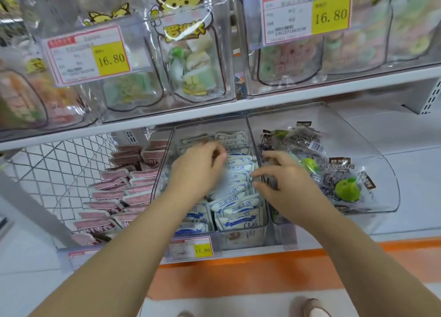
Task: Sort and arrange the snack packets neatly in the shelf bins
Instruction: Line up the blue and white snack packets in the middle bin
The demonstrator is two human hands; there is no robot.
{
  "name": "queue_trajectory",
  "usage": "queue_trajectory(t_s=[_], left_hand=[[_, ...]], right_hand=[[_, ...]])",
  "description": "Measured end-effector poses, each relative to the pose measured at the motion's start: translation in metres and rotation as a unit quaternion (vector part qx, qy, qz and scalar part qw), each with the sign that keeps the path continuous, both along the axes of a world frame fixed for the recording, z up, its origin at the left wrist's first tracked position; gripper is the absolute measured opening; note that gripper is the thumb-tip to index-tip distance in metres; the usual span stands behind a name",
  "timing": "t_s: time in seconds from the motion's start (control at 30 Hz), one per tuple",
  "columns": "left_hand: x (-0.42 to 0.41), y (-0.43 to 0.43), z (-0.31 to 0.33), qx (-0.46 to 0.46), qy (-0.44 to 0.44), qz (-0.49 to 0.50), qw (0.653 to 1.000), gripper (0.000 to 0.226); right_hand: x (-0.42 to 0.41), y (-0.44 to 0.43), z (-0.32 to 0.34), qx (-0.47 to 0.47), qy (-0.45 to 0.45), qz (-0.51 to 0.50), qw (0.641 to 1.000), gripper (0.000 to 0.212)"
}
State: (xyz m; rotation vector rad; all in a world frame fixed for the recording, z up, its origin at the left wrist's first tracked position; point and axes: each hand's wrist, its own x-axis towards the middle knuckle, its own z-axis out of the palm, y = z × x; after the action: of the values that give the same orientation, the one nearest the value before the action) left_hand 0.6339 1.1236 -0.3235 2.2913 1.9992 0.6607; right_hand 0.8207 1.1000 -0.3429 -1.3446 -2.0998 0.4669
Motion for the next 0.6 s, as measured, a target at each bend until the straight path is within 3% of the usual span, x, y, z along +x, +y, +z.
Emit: queue_trajectory(t_s=[0.1, 0.2, 0.3, 0.43, 0.5, 0.6], left_hand=[[-0.014, -0.024, 0.003, -0.120, 0.004, -0.094, 0.988, 0.009], [-0.021, -0.027, -0.010, -0.230, 0.072, -0.119, 0.963, 0.017], [-0.015, -0.022, -0.016, -0.198, 0.175, -0.137, 0.955, 0.023], [-0.005, -0.019, -0.018, -0.186, 0.199, -0.152, 0.950, 0.023], [-0.001, -0.017, -0.017, -0.205, 0.215, -0.155, 0.942, 0.022], [0.003, -0.010, -0.014, -0.224, 0.215, -0.167, 0.936, 0.026]], right_hand=[[-0.003, -0.012, 0.008, 0.007, -0.177, 0.073, 0.981, 0.027], [-0.006, -0.024, 0.010, -0.019, -0.259, 0.097, 0.961, 0.030], [-0.006, -0.027, 0.009, 0.017, -0.265, 0.079, 0.961, 0.019], [-0.010, -0.025, 0.000, 0.071, -0.255, 0.058, 0.963, 0.003], [-0.012, -0.025, 0.000, 0.084, -0.258, 0.046, 0.961, 0.002], [-0.012, -0.023, -0.003, 0.068, -0.333, 0.043, 0.939, 0.017]])
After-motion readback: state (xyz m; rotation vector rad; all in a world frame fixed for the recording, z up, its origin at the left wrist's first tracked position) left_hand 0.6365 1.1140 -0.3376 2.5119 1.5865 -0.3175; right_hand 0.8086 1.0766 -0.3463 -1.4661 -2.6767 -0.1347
